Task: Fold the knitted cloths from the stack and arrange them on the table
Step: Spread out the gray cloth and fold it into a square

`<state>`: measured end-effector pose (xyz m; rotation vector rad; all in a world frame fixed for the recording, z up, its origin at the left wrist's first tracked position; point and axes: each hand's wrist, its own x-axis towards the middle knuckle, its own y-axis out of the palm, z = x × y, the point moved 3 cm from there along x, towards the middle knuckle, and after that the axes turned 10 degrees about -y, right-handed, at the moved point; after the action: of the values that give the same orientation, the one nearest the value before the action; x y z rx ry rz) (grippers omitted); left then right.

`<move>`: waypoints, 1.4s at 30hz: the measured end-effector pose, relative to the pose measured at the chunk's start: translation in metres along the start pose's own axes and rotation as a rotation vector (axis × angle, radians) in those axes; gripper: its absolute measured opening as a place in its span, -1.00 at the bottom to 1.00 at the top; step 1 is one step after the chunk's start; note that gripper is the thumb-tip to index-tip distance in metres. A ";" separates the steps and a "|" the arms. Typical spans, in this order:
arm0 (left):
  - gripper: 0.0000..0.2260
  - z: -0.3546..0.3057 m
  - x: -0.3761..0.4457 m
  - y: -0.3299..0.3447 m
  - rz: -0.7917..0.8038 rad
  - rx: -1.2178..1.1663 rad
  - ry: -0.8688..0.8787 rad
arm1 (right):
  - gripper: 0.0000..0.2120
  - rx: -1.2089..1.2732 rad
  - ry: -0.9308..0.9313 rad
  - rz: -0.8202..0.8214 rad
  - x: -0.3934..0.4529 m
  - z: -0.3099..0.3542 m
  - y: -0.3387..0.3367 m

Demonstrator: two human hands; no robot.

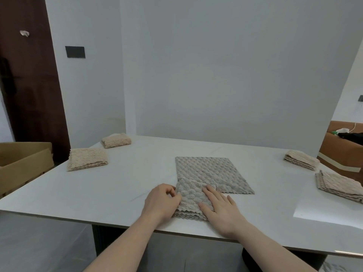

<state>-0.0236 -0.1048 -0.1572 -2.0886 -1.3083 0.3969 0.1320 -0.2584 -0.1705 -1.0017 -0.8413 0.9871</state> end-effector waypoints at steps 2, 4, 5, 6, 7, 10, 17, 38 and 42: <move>-0.77 0.000 0.001 0.001 -0.001 0.006 -0.002 | -0.35 0.010 -0.010 -0.026 -0.001 0.000 -0.001; -0.79 0.002 0.003 0.001 0.017 -0.022 -0.006 | -0.34 0.031 -0.023 -0.060 -0.003 0.000 -0.002; -0.80 0.003 0.003 0.000 0.026 -0.042 -0.008 | -0.33 0.037 -0.027 -0.067 -0.003 0.000 -0.003; -0.80 0.003 0.003 0.000 0.032 -0.063 -0.010 | -0.33 0.034 -0.030 -0.062 -0.004 0.000 -0.002; -0.81 0.004 0.003 0.000 0.034 -0.080 -0.010 | -0.32 0.022 -0.032 -0.046 -0.003 0.000 -0.002; -0.88 0.002 0.001 -0.001 0.024 -0.068 0.035 | -0.31 -0.019 -0.031 0.010 -0.001 0.001 0.000; -0.47 -0.002 -0.008 0.008 0.178 0.181 0.332 | -0.31 -0.012 -0.048 -0.015 0.000 0.001 0.001; -0.54 0.002 -0.002 0.013 0.094 0.295 0.231 | -0.34 0.049 -0.042 -0.165 -0.011 0.017 -0.010; -0.62 0.004 0.003 0.009 0.071 0.104 0.130 | -0.51 0.217 0.074 -0.355 -0.015 0.007 -0.019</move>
<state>-0.0183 -0.1039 -0.1655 -2.0424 -1.1172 0.3458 0.1260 -0.2747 -0.1528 -0.6698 -0.7984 0.7148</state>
